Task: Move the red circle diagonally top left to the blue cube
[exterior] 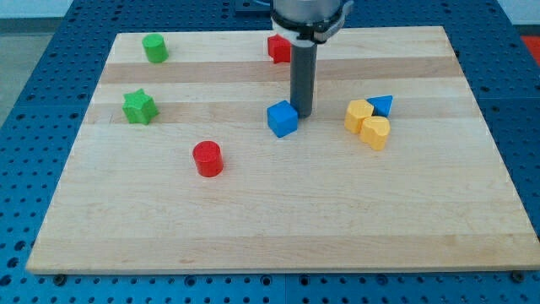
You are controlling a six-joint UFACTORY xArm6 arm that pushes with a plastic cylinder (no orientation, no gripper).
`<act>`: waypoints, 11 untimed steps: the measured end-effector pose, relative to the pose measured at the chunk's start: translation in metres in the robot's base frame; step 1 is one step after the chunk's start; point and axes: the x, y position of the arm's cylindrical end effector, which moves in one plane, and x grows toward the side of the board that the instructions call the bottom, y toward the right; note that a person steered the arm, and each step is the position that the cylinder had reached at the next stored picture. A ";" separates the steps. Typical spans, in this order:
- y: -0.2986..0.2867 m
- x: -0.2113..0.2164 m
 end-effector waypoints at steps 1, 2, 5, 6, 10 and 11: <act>0.013 0.044; 0.010 0.087; -0.142 0.111; -0.172 0.111; -0.134 0.083; -0.134 0.057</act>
